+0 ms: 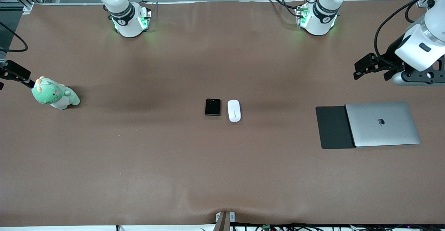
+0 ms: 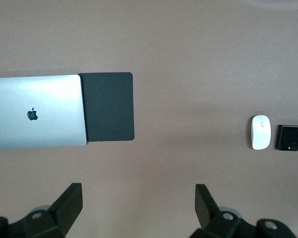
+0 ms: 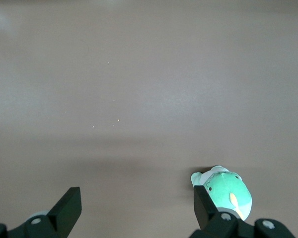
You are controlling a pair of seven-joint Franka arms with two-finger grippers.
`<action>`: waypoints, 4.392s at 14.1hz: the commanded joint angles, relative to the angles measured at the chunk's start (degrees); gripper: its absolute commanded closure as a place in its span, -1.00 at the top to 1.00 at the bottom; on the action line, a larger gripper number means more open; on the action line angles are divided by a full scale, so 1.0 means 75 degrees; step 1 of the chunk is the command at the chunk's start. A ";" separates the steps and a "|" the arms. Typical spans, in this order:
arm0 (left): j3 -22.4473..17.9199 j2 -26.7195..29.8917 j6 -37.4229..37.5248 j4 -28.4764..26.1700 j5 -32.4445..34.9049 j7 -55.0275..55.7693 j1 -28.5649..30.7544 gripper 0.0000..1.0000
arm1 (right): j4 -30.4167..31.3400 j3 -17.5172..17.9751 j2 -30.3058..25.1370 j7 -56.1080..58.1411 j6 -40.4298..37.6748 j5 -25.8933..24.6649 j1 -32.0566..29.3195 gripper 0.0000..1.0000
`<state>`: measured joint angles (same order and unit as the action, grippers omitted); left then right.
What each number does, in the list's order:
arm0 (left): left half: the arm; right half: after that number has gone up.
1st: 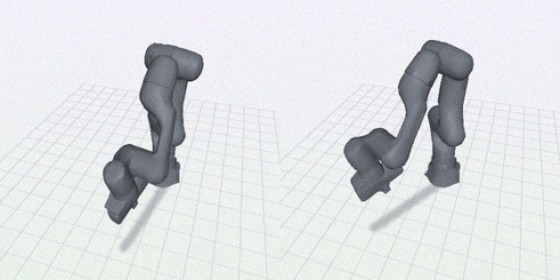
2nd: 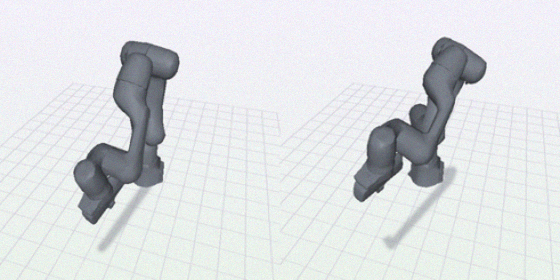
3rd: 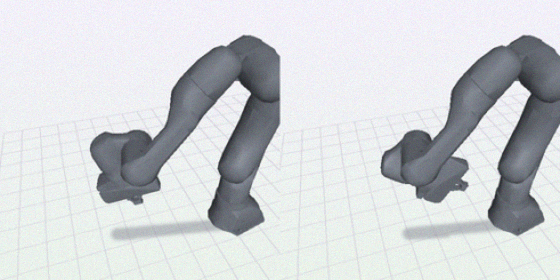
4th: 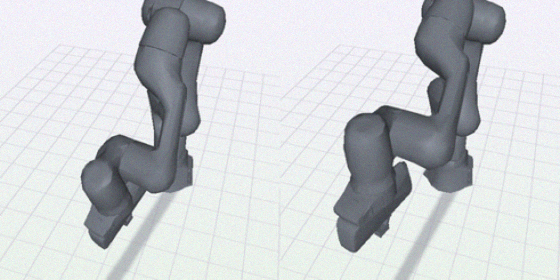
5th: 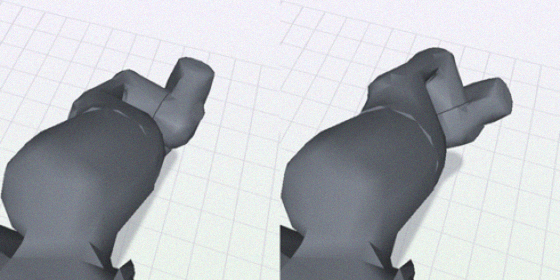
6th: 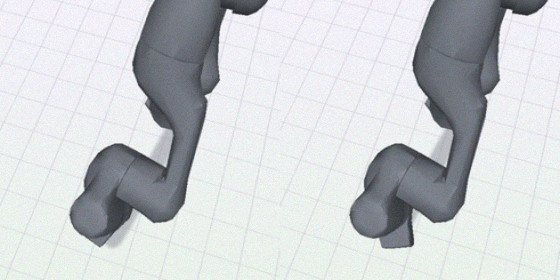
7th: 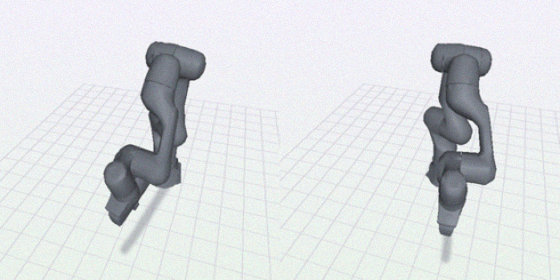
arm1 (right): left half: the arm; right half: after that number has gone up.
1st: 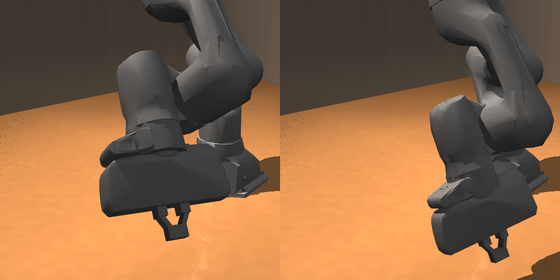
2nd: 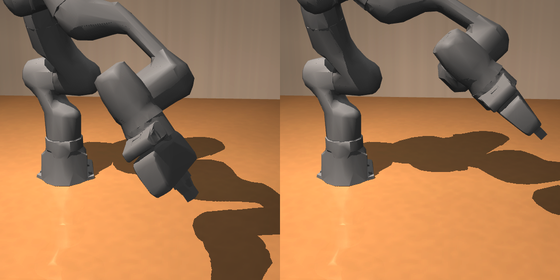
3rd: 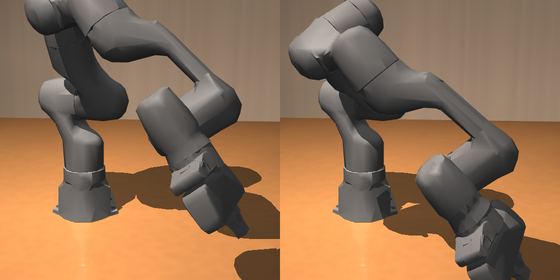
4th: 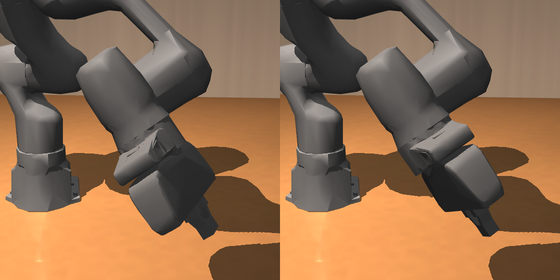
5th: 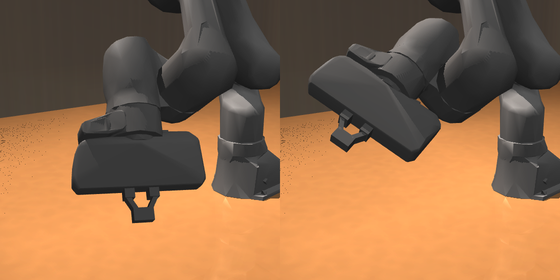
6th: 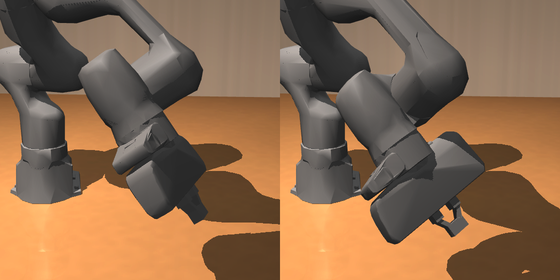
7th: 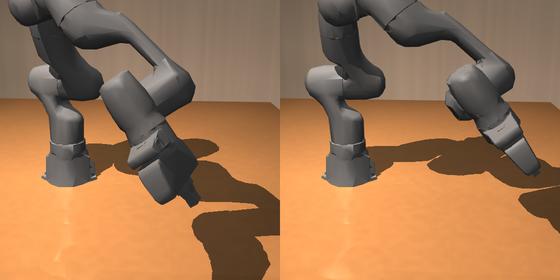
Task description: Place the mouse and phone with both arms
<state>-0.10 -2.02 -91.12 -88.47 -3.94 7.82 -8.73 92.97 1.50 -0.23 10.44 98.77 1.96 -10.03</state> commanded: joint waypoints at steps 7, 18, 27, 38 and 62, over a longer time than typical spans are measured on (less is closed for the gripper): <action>0.0048 0.0012 -0.0797 -0.0648 -0.0178 -0.0152 -0.0043 1.00 | 0.0236 0.0081 -0.0051 0.0131 0.0108 0.0044 -0.0080 1.00; 0.1195 -0.0105 -0.3245 -0.2464 -0.0178 0.1334 -0.0101 1.00 | 0.0296 0.0105 -0.0098 0.0154 0.0015 -0.0237 -0.0045 1.00; 0.2134 -0.1439 -0.4852 -0.2430 0.0769 0.3982 -0.0873 1.00 | 0.0272 0.0105 -0.0098 0.0166 0.0003 -0.0237 -0.0057 1.00; 0.2134 -0.3513 -0.6071 -0.1962 0.0911 0.4757 -0.1985 1.00 | 0.0249 0.0082 -0.0098 0.0224 -0.0056 -0.0226 -0.0104 1.00; 0.2005 -0.5942 -0.6342 -0.0309 0.2130 0.6141 -0.2715 0.58 | 0.0284 0.0070 -0.0051 0.0471 0.0003 -0.0214 -0.0221 1.00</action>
<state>15.73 -46.67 -138.70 -91.71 10.34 51.90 -28.74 94.42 1.27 -0.06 13.08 98.71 0.84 -10.71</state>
